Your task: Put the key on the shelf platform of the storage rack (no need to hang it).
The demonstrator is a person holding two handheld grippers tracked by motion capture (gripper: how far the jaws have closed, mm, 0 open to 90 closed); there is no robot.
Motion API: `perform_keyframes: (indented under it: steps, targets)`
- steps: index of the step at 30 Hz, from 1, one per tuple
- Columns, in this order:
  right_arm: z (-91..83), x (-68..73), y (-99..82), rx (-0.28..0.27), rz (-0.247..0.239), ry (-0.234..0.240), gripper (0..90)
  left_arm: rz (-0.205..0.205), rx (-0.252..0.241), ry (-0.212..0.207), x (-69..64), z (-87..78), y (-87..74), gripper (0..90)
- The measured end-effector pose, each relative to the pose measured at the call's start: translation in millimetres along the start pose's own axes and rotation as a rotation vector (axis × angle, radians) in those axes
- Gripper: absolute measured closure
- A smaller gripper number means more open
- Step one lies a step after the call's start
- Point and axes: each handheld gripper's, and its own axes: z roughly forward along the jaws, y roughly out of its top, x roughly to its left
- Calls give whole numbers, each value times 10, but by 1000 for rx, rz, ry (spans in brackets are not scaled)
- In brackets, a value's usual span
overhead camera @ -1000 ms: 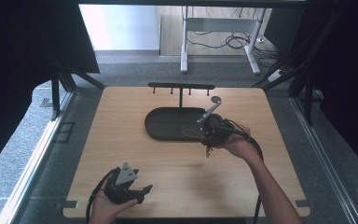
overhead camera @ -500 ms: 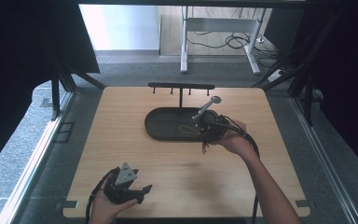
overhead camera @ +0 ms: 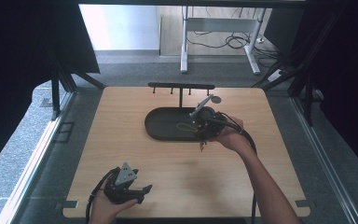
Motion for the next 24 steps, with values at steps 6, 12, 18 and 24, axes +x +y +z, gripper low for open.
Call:
perform_keyframes:
  steps: [6,12,18,24]
  targets:
    - [3,-43,53,2,7,-4,673,-1,-1,0,3,-3,-1,268]
    - [37,-83,100,8,8,-3,673,-1,-3,1,9,-11,-2,267]
    - [77,-122,148,9,15,1,673,-1,-5,-1,9,-12,-2,267]
    - [117,-152,199,16,16,1,673,-2,-8,0,15,-27,-2,267]
